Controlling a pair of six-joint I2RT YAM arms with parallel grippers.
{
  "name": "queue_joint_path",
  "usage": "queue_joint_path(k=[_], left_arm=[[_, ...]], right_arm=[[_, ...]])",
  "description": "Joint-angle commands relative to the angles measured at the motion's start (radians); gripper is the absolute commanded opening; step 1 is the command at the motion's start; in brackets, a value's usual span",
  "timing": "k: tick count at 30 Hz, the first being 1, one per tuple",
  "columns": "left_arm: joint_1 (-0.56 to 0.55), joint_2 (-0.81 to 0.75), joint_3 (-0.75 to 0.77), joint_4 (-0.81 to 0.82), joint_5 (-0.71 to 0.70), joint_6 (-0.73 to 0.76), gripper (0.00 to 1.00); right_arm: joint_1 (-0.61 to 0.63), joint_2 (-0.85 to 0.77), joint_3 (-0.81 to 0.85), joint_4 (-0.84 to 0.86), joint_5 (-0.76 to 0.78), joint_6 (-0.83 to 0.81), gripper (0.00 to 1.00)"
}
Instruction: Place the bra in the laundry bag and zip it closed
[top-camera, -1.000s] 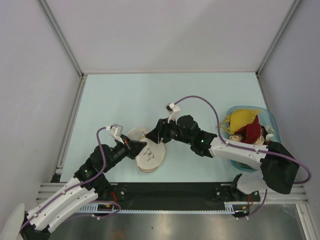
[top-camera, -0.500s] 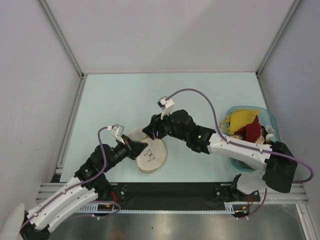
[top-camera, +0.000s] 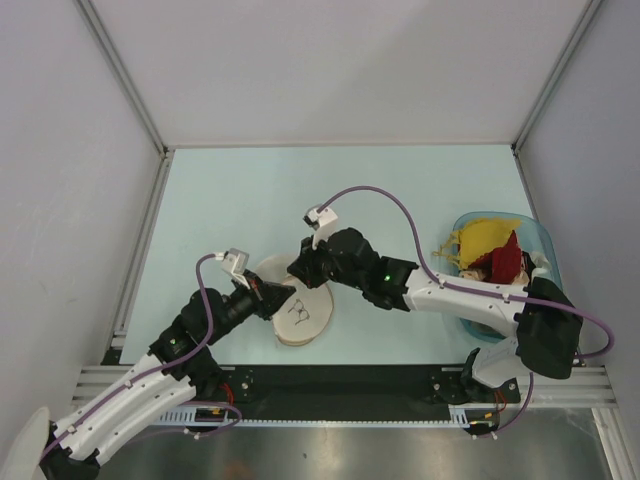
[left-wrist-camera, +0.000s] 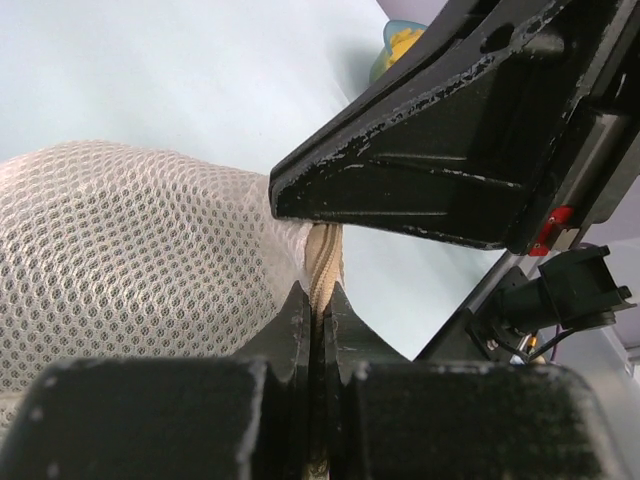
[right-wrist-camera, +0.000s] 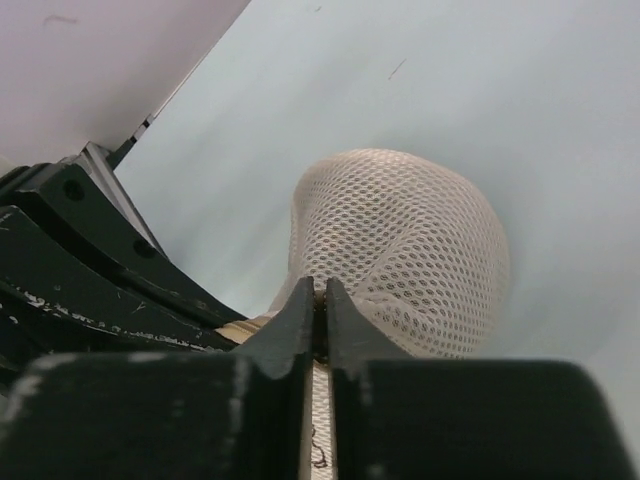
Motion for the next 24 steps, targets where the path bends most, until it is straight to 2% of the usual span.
queue_joint_path(k=[1,3,6,9,10,11,12,13,14,17,19,21,24], left_arm=[[0.004,-0.031,0.019,-0.038,-0.037,-0.027,0.00],[0.006,-0.062,0.020,-0.098,-0.130,-0.069,0.00],[0.004,-0.164,0.004,-0.193,-0.173,-0.118,0.00],[0.004,-0.229,-0.016,-0.207,-0.167,-0.127,0.00],[0.004,-0.234,-0.021,-0.202,-0.132,-0.120,0.05],[0.004,-0.232,-0.018,-0.196,-0.114,-0.112,0.19],[0.004,-0.226,-0.010,-0.169,-0.088,-0.098,0.57],[0.004,-0.215,0.016,-0.150,-0.048,-0.054,0.85],[0.004,-0.200,0.036,-0.135,-0.020,-0.022,0.99],[0.004,-0.081,0.140,-0.093,0.000,0.113,1.00],[0.004,0.060,0.222,-0.064,0.020,0.196,1.00],[0.004,0.193,0.266,-0.037,0.052,0.251,1.00],[0.006,0.289,0.289,0.040,0.098,0.307,1.00]], right_arm=[[0.005,-0.048,0.007,-0.006,0.137,0.006,0.00],[-0.016,-0.075,-0.013,-0.028,0.229,0.029,0.00],[-0.076,-0.176,-0.070,-0.039,0.317,0.098,0.00],[-0.151,-0.252,-0.088,-0.028,0.268,0.156,0.00],[-0.157,-0.255,-0.079,-0.029,0.227,0.158,0.00],[-0.159,-0.241,-0.062,-0.037,0.166,0.149,0.00],[-0.154,-0.232,-0.045,-0.046,0.138,0.136,0.00],[-0.136,-0.223,-0.018,-0.061,0.128,0.126,0.00],[-0.125,-0.220,-0.009,-0.066,0.114,0.097,0.00],[-0.104,-0.209,0.019,-0.066,0.041,0.055,0.00],[-0.093,-0.195,0.045,-0.110,0.001,0.043,0.00],[-0.087,-0.181,0.070,-0.129,-0.016,0.023,0.00],[-0.085,-0.186,0.071,-0.135,-0.051,0.021,0.00]])
